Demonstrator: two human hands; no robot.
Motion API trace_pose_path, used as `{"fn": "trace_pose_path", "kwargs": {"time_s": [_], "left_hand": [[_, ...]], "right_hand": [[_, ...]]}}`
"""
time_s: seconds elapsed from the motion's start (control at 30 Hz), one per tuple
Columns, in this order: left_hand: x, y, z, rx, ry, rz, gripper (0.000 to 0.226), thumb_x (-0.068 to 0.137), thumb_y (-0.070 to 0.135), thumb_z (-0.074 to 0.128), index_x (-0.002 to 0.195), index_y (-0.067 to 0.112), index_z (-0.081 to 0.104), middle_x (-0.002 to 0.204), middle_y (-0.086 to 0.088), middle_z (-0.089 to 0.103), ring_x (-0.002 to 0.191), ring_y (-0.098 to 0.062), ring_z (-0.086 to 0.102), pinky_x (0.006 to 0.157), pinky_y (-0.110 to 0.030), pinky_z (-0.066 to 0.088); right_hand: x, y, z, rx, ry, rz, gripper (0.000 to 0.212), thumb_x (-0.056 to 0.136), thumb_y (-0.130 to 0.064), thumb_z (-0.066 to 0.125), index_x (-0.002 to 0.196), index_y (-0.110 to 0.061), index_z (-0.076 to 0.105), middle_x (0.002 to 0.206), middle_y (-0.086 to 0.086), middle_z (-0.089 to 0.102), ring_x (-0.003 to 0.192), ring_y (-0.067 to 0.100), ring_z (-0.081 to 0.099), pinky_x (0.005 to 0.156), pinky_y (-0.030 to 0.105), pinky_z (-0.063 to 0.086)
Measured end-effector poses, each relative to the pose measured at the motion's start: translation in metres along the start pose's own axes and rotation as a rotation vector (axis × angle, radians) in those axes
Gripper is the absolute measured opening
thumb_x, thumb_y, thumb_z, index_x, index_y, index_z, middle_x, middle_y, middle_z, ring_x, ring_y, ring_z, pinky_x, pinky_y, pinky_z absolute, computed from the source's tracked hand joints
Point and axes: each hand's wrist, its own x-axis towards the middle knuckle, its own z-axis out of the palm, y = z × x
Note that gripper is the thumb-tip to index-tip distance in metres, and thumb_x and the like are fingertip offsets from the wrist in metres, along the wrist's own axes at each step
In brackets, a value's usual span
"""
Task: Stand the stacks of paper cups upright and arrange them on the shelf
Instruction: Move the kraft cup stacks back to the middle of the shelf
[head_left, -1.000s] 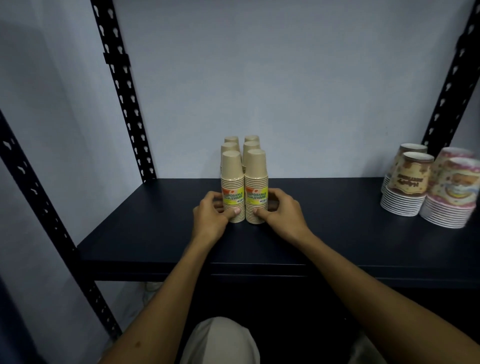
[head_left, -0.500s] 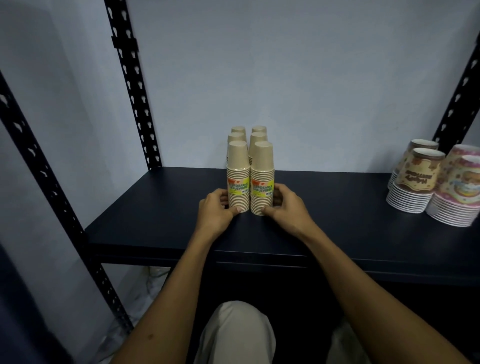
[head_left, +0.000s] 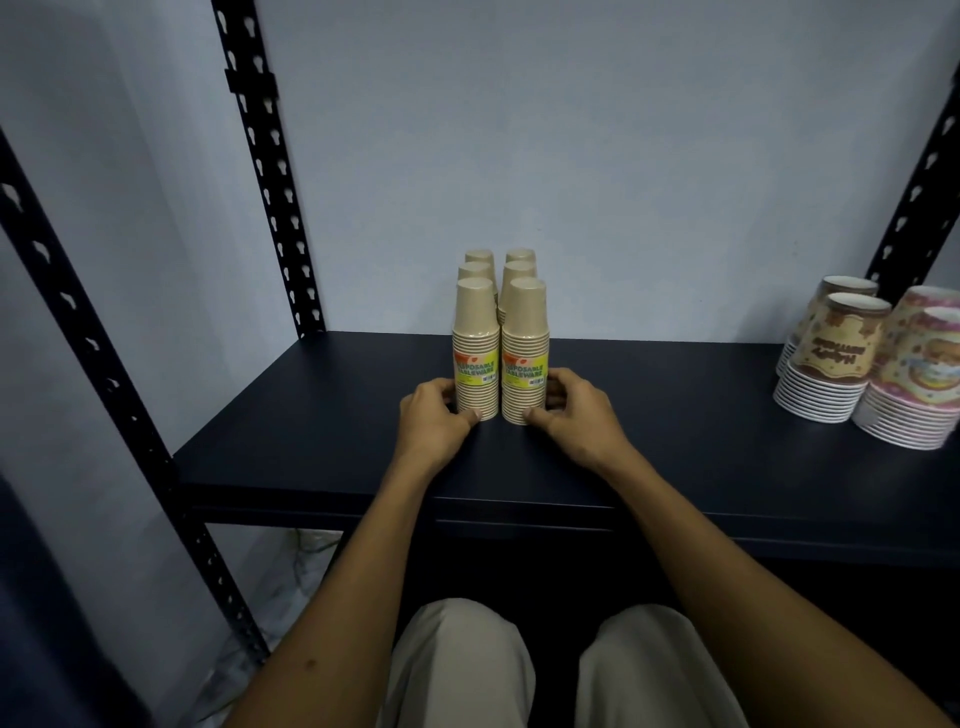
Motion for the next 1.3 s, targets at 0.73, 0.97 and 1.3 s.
{"fn": "trace_pose_path", "kwargs": {"time_s": [0.73,0.97,1.3], "left_hand": [[-0.0014,0.0007,-0.0011,0.103,0.008,-0.006,0.032,0.083,0.023,0.072,0.111,0.008,0.069,0.107,-0.006,0.070,0.097,-0.016,0.063,0.077,-0.021,0.044],[-0.0034,0.0027,-0.0019,0.107,0.015,0.012,0.031,0.083,0.023,0.072,0.110,0.008,0.069,0.105,-0.006,0.070,0.083,-0.008,0.056,0.075,-0.021,0.044],[-0.0042,0.0041,-0.0027,0.104,0.025,-0.004,0.029,0.084,0.020,0.070,0.109,0.007,0.069,0.107,-0.007,0.070,0.097,-0.017,0.063,0.076,-0.022,0.044]], "right_hand": [[-0.0011,0.0005,0.0041,-0.149,-0.003,-0.023,0.053,0.086,-0.027,0.069,0.133,-0.012,0.048,0.128,0.005,0.061,0.116,0.018,0.058,0.099,0.035,0.049],[-0.0003,0.0004,0.0048,-0.171,0.001,-0.019,0.053,0.087,-0.028,0.069,0.133,-0.012,0.049,0.128,0.005,0.062,0.115,0.018,0.059,0.099,0.034,0.049],[0.0009,0.0014,0.0069,-0.226,-0.011,-0.031,0.052,0.088,-0.031,0.067,0.134,-0.014,0.047,0.129,0.006,0.061,0.117,0.021,0.058,0.099,0.037,0.049]]}}
